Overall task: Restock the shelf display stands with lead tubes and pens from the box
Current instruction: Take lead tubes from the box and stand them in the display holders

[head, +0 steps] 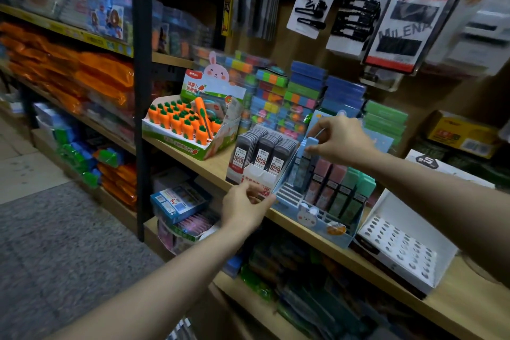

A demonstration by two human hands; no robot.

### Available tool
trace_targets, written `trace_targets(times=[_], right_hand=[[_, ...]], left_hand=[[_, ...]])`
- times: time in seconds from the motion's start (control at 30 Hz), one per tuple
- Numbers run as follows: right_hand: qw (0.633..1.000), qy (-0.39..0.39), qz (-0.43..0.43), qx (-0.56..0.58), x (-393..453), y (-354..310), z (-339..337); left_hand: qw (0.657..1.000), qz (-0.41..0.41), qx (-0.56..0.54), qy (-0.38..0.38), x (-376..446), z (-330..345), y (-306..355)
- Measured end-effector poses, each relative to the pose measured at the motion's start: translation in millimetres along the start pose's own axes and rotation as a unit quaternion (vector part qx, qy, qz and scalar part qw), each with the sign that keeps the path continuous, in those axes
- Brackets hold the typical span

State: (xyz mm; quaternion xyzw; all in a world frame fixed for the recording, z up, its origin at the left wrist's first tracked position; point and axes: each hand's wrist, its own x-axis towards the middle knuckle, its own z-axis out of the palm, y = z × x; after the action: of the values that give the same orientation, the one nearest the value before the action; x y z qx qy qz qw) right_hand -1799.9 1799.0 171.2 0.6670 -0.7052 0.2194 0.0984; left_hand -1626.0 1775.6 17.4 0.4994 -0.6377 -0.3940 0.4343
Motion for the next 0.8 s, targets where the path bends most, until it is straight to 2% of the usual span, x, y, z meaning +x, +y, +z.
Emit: trace_targets(times=[0.3, 0.47, 0.63, 0.8], right_hand=[[1.000, 0.002, 0.003, 0.014, 3, -6, 7], [1.000, -0.004, 0.005, -0.003, -1, -5, 19], [0.995, 0.058, -0.029, -0.073, -9, -2, 29], [0.993, 0.071, -0.053, -0.074, -13, 3, 30]], left_hand=[[0.998, -0.026, -0.051, 0.022, -14, 24, -3], [0.997, 0.018, -0.056, 0.054, -18, 27, 8], [0.996, 0.032, -0.049, 0.069, -25, 36, 12], [0.995, 0.018, -0.066, 0.073, -25, 40, 13]])
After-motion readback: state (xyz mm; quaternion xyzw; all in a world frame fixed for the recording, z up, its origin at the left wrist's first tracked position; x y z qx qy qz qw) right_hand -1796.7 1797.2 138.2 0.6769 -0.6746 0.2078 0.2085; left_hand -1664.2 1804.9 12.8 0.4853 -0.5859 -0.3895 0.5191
